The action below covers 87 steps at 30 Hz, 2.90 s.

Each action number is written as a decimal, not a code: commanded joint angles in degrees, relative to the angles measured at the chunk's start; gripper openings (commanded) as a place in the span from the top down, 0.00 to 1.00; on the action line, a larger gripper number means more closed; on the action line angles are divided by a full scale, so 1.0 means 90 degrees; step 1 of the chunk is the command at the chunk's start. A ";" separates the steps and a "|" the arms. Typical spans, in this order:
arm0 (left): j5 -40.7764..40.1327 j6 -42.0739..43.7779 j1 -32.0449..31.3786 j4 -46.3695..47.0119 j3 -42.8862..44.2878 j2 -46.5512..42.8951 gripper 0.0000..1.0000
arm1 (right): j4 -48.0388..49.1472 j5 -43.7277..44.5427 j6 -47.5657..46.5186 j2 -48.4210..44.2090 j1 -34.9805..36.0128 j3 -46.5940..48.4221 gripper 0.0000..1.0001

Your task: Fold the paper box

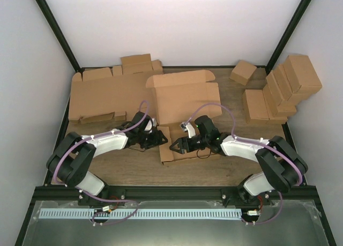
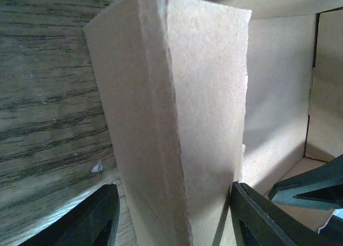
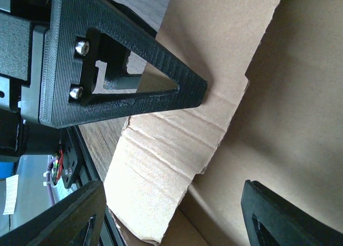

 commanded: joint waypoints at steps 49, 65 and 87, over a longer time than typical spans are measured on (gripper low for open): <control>-0.0180 0.0089 -0.0022 -0.0115 0.0056 -0.0119 0.46 | 0.0490 0.0274 0.0567 0.1708 0.0458 0.0745 0.74; -0.0500 0.0213 -0.0022 -0.0301 0.0056 -0.0194 0.55 | 0.0419 0.1344 0.0533 0.0467 0.0459 0.0403 0.76; -0.0152 0.0050 -0.0026 0.0030 -0.0087 -0.0224 0.53 | 0.1721 -0.0360 0.0665 0.2293 0.0468 0.0908 0.99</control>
